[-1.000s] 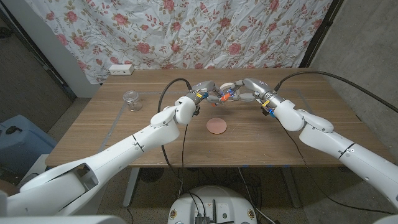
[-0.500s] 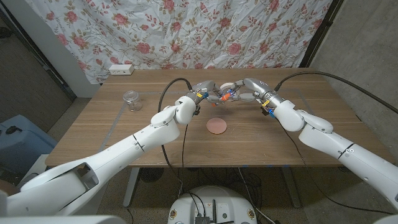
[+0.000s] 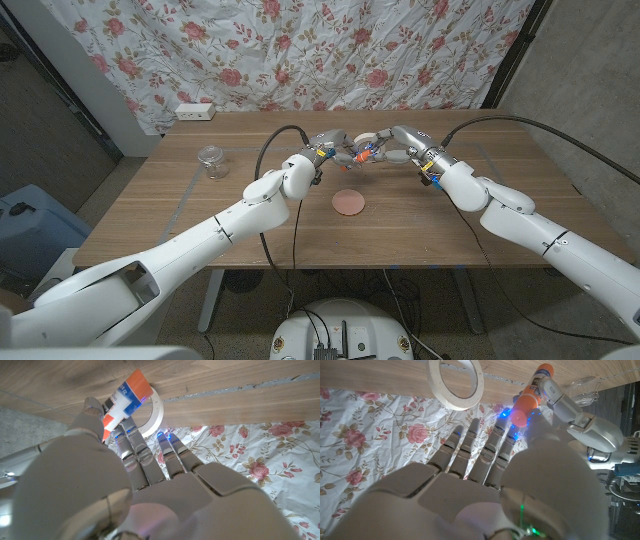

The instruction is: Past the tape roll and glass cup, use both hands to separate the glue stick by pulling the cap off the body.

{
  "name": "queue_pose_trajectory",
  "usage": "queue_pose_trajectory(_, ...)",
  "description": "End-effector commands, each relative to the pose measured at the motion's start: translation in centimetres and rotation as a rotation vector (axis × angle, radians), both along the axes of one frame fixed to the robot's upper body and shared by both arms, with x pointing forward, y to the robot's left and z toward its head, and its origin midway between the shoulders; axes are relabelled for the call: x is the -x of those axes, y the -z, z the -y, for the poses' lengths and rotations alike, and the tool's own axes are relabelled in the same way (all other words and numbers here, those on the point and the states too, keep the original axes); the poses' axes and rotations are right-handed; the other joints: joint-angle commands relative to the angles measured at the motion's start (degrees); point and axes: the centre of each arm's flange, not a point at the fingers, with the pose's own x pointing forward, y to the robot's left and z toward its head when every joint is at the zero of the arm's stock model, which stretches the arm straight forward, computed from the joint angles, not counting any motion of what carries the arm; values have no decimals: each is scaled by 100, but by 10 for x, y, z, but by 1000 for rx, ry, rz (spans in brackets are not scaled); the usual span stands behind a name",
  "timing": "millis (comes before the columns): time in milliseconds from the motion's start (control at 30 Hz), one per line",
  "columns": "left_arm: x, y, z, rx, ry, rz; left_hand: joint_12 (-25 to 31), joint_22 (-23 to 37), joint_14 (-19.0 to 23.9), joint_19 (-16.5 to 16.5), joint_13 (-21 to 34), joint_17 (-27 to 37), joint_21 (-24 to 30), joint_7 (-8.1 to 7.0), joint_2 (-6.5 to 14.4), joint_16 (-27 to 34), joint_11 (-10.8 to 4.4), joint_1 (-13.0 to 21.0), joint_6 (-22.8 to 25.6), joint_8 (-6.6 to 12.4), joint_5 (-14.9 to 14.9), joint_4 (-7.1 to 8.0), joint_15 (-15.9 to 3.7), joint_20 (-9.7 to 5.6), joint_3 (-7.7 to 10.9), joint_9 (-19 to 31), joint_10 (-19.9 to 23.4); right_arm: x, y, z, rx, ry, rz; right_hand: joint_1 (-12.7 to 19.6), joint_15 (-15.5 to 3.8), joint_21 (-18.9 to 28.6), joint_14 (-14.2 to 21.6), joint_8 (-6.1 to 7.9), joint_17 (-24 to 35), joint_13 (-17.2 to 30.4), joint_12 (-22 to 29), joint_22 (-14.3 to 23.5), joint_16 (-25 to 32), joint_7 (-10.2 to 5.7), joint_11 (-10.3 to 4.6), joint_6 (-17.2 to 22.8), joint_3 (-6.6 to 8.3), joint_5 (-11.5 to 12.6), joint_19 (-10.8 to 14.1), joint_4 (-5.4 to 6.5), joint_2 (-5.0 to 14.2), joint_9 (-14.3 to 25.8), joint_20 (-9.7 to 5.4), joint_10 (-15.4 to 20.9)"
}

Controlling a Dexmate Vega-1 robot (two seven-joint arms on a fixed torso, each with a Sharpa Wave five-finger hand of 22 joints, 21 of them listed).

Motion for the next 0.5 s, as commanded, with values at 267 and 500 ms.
queue_pose_trajectory(267,0,1,0,-2,-8,-4,27,4,-10,-39,15,-1,-29,-8,144,-7,-24,92,109,20,32,20,-787,-363,4,21,60,-2,0,3,-10,-30,-1,305,-972,18,165,77,46,120,88,9,144,32,10,221,-80,-15,228,5,139,-83,-78,221)
queue_pose_trajectory(500,0,1,0,-3,-6,0,27,4,-12,-40,15,-2,-28,-11,147,-8,-23,93,108,20,33,20,-788,-361,0,21,62,-3,-1,3,-6,-34,-13,379,-989,2,168,77,41,131,77,8,166,43,14,278,-130,-32,246,21,179,-130,-118,245)
